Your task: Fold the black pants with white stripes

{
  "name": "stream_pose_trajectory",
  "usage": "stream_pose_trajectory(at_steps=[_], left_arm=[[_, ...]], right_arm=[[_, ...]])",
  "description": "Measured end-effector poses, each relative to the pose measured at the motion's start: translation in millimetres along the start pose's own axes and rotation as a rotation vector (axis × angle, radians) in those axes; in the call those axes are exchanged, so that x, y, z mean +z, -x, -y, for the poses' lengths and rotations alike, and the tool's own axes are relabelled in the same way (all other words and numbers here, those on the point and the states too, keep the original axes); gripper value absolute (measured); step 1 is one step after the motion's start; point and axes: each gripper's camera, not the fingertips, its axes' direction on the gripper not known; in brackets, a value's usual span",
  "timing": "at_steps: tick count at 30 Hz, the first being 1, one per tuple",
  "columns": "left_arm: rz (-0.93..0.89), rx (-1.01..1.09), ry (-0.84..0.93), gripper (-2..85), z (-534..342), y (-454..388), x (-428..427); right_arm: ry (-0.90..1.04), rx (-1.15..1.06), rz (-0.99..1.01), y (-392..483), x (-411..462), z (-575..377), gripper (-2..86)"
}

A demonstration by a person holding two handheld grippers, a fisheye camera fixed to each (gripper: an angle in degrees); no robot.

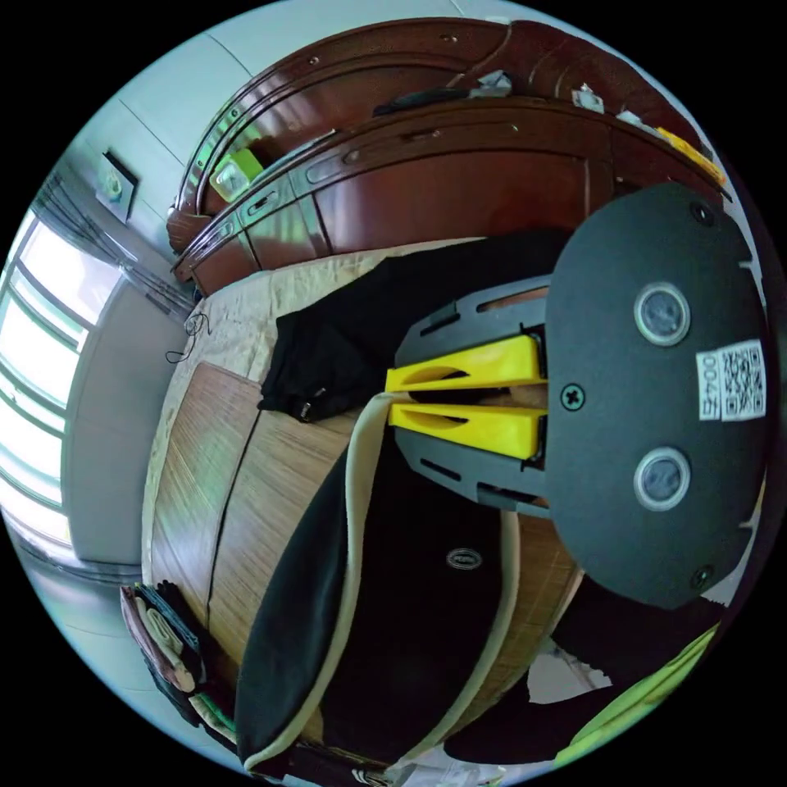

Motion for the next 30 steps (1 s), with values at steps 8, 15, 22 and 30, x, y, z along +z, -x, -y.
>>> stream_pose_trajectory(at_steps=[8,15,22,30], left_arm=[[-0.007,0.113,0.241,0.6,-199,40,9],[0.028,0.165,0.41,1.0,-234,67,17],[-0.02,-0.002,0.361,1.0,-239,131,-31],[-0.093,-0.283,0.216,0.8,-288,184,-108]], right_arm=[[0.168,0.116,0.052,11,86,-164,5.1],[0.086,0.532,0.311,-57,107,-283,11.0],[-0.101,1.018,0.906,-119,169,-405,15.3],[-0.157,1.164,1.094,-131,239,-467,19.1]])
